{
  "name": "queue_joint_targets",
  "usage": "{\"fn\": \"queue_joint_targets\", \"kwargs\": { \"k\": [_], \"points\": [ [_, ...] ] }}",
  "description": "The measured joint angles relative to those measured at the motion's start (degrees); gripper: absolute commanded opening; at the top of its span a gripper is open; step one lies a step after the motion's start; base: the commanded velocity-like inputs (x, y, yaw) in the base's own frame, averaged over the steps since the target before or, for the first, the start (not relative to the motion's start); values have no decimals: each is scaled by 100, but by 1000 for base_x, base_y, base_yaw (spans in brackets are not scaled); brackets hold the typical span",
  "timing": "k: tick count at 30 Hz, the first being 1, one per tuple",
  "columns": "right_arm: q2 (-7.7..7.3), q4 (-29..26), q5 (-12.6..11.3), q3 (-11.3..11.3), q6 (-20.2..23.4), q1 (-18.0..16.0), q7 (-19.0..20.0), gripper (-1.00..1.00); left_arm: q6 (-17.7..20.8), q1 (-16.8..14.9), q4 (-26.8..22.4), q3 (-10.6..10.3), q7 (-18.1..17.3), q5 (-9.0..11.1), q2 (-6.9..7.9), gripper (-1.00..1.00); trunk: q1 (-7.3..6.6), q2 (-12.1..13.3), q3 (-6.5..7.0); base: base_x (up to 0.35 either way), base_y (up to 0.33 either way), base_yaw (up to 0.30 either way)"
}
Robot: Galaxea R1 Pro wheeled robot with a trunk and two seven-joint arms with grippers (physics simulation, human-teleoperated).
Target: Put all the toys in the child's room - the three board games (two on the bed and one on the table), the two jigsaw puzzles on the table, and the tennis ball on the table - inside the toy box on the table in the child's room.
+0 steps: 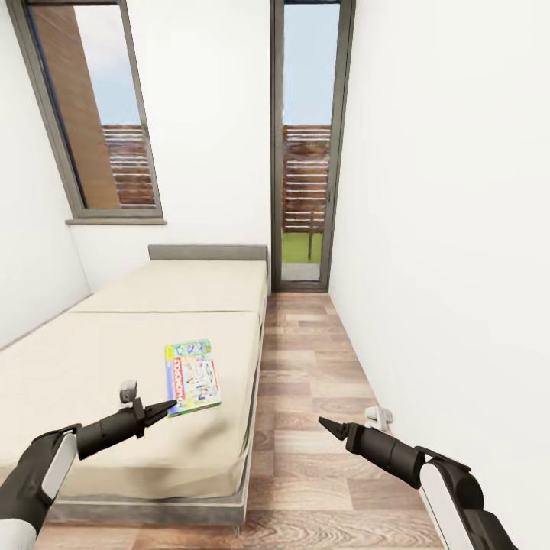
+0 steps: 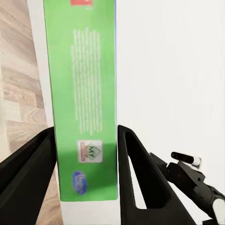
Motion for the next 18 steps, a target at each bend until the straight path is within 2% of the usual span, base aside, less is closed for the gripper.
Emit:
{"fn": "queue_joint_targets", "kwargs": {
  "k": [4, 8, 10, 11, 12, 13, 15, 18],
  "points": [
    [-3, 1, -5, -10, 7, 2, 0, 100, 385, 10, -384, -11, -60, 10, 176, -100, -88, 160, 72, 0, 0, 0],
    [-23, -10, -6, -23, 24, 0, 4, 100, 644, 13, -583, -8, -412, 0, 373, -100, -176, 321, 144, 0, 0, 0],
    [-18, -49, -10, -20, 62, 1, 3, 100, 684, 10, -628, -5, -683, -11, 521, -100, -220, 401, 180, 0, 0, 0],
    [-11, -87, -12, -18, 100, 1, 1, 100, 683, 7, -644, -5, -884, -25, 649, -100, -242, 441, 198, 0, 0, 0],
    [7, -139, -14, -9, 160, -1, -1, 100, 673, -1, -658, -65, -1299, -12, 935, -100, -264, 481, 216, 0, 0, 0],
    [21, -153, -13, -6, 177, -1, -2, 100, 665, -3, -653, -134, -1494, -28, 1103, -100, -286, 521, 234, 0, 0, 0],
    [32, -160, -15, -5, 190, -1, -3, 100, 661, -1, -646, -279, -1740, -44, 1261, -100, -330, 602, 269, 0, 0, 0],
    [36, -164, -17, -29, 194, 0, -3, 100, 660, -2, -641, -472, -1983, -55, 1367, -100, -395, 722, 323, 0, 0, 0]
  ]
}}
